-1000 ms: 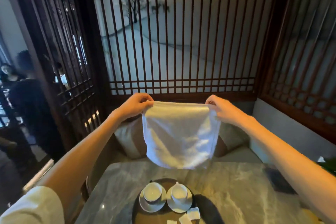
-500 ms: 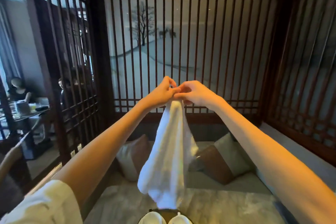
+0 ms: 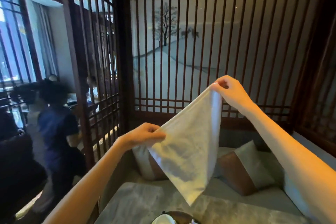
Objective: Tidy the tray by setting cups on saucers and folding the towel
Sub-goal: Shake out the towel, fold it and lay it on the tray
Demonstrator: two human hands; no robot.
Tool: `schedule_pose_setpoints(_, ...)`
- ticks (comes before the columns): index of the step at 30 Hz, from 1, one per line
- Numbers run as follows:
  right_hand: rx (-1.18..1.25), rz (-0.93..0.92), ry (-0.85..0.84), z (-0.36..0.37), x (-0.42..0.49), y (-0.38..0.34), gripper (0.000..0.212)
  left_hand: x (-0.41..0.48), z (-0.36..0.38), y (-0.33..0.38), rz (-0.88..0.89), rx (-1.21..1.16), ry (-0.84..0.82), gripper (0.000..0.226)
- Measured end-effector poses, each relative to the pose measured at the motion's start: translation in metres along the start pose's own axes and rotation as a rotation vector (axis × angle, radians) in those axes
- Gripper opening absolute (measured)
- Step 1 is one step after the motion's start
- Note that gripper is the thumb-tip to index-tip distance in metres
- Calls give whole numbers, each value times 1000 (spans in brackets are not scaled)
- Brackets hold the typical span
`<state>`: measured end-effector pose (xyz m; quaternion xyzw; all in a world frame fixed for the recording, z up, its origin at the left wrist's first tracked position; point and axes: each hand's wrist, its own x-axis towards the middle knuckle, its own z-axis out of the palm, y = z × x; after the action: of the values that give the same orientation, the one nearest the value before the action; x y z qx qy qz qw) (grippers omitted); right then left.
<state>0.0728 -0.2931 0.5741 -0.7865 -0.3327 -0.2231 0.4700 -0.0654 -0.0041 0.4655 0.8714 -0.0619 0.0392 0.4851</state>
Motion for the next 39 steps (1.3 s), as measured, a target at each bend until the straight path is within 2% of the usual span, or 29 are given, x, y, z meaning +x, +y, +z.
schedule_pose_setpoints(3,-15,63,-1,-10,-2,22,15,-1,-19,-3,1,-98,78,22)
schedule_pose_setpoints(6,84,130,-31,-21,-8,38,3,5,-35,4,-51,-160,146,19)
schedule_pose_setpoints(10,284,313,-155,-34,-24,58,7,23,-32,14,-171,-264,332,22)
schedule_pose_setpoints(13,472,427,-219,-42,-36,69,11,39,-15,24,-197,-494,503,22)
schedule_pose_setpoints(15,547,455,-263,-50,-42,74,18,48,2,32,-199,-627,545,18)
schedule_pose_setpoints(18,562,391,-413,-60,-49,72,31,60,32,48,-150,-689,491,9)
schedule_pose_setpoints(20,369,283,-461,-60,-53,62,31,67,53,61,-93,-632,417,12)
schedule_pose_setpoints(24,-19,46,-369,-49,-60,33,16,73,92,91,80,-400,268,14)
schedule_pose_setpoints(27,-266,-134,-299,-46,-63,22,12,71,114,111,181,-348,198,14)
schedule_pose_setpoints(29,-277,-140,-301,-46,-64,21,8,70,125,120,223,-343,169,14)
schedule_pose_setpoints(32,-200,-114,-287,-49,-66,23,12,66,135,128,266,-342,145,12)
schedule_pose_setpoints(39,-165,-149,-161,-54,-70,22,6,61,138,135,296,-405,110,11)
